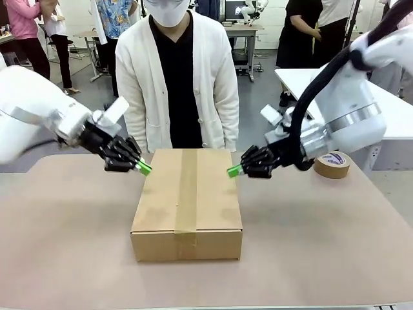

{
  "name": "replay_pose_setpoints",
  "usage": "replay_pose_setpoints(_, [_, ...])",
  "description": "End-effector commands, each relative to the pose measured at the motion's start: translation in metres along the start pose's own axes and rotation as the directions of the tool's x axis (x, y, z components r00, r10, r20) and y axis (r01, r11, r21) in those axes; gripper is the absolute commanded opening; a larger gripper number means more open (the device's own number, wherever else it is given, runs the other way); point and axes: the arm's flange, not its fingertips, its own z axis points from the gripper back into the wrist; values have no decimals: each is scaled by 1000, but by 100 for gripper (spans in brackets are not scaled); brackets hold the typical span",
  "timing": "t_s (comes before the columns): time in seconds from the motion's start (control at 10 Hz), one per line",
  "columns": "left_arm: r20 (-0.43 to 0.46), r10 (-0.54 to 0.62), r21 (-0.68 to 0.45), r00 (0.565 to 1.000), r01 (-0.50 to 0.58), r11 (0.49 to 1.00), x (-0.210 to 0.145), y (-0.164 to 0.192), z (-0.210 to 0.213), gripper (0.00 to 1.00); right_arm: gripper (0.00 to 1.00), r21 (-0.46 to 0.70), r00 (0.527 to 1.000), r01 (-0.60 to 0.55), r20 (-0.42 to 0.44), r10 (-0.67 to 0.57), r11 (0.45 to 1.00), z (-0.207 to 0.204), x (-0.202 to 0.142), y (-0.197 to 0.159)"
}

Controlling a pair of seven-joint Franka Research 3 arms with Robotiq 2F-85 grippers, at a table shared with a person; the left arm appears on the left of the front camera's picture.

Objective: Wrap the clocks to prevent damage.
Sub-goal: After the human seals the box with tape, release both hands from the side flaps of the Package Box.

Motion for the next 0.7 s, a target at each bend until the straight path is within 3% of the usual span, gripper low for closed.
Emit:
replay_pose_setpoints(0.0, [-147, 159, 60, 976, -152, 987, 29, -9, 52, 0, 1, -146, 973, 164, -135, -184, 975, 41, 29, 28])
replay_pose_setpoints(0.1, [-211, 307, 130, 928, -285, 950, 40, -5, 80, 0, 1, -290, 925, 298, -148, -351, 909, 73, 40, 32])
replay_pose_setpoints(0.2, [-230, 402, 192, 886, -364, 911, 37, -10, 96, 0, 1, -347, 892, 343, -172, -419, 873, 89, 43, 38])
replay_pose_setpoints(0.4, [-278, 450, 199, 849, -407, 891, 32, -27, 137, 0, 1, -352, 813, 386, -306, -495, 852, 114, 57, 66])
replay_pose_setpoints(0.6, [-336, 491, 208, 803, -446, 871, 19, -45, 170, 0, 1, -422, 734, 415, -368, -571, 806, 124, 70, 103])
